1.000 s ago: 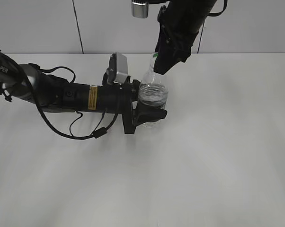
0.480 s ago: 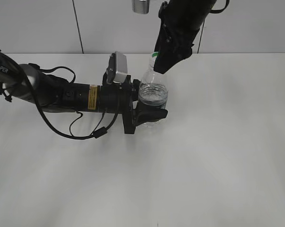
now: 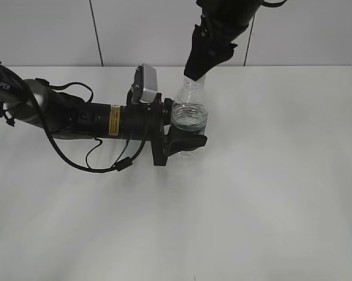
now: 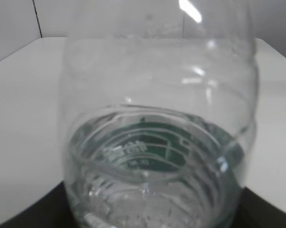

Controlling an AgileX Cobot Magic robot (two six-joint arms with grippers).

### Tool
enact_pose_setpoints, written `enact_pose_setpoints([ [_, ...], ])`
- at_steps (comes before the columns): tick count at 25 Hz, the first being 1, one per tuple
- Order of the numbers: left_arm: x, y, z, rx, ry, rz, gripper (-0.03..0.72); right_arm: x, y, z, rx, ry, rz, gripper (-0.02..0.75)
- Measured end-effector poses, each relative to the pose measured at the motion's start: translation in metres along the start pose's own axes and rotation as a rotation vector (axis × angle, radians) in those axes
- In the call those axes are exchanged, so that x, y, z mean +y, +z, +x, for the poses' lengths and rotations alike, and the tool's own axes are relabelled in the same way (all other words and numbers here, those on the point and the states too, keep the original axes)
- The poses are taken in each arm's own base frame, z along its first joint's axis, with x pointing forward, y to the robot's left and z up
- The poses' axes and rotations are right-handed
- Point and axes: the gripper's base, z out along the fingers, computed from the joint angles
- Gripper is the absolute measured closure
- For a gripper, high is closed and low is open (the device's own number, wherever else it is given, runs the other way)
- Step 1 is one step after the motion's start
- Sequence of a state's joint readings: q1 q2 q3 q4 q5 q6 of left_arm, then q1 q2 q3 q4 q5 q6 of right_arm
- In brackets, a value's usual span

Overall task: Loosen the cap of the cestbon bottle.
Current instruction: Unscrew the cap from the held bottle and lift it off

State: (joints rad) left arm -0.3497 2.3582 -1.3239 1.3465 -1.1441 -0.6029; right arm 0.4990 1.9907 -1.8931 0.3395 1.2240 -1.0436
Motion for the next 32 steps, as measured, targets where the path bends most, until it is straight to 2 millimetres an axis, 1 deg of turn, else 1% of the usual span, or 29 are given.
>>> enact_pose_setpoints([
  [7, 0.0, 0.0, 0.0, 0.0, 0.0, 0.0, 0.278, -0.004, -0.019, -0.011, -0.057, 0.326, 0.046, 0.279],
  [11, 0.0, 0.0, 0.001, 0.006, 0.0, -0.005, 0.278, -0.005, -0.021, -0.012, -0.064, 0.652, 0.045, 0.279],
  [15, 0.001, 0.0, 0.001, 0.009, -0.004, -0.015, 0.278, -0.007, -0.021, -0.008, -0.046, 0.855, 0.075, 0.279],
  [18, 0.002, 0.0, 0.002, 0.019, -0.004, -0.023, 0.278, -0.007, -0.021, -0.007, -0.041, 0.919, 0.086, 0.279],
  [22, 0.004, 0.0, 0.002, 0.009, -0.02, -0.048, 0.278, -0.008, -0.021, -0.006, -0.031, 0.94, 0.103, 0.279],
  [24, 0.005, 0.001, 0.006, 0.004, -0.037, -0.056, 0.278, -0.01, -0.021, -0.002, -0.008, 0.953, 0.141, 0.279],
  [28, 0.005, 0.003, 0.015, 0.011, -0.065, -0.073, 0.278, -0.01, -0.013, 0.007, 0.049, 0.991, 0.175, 0.279],
  [32, 0.006, 0.003, 0.015, 0.003, -0.073, -0.083, 0.278, -0.008, -0.008, 0.007, 0.049, 1.016, 0.14, 0.279],
])
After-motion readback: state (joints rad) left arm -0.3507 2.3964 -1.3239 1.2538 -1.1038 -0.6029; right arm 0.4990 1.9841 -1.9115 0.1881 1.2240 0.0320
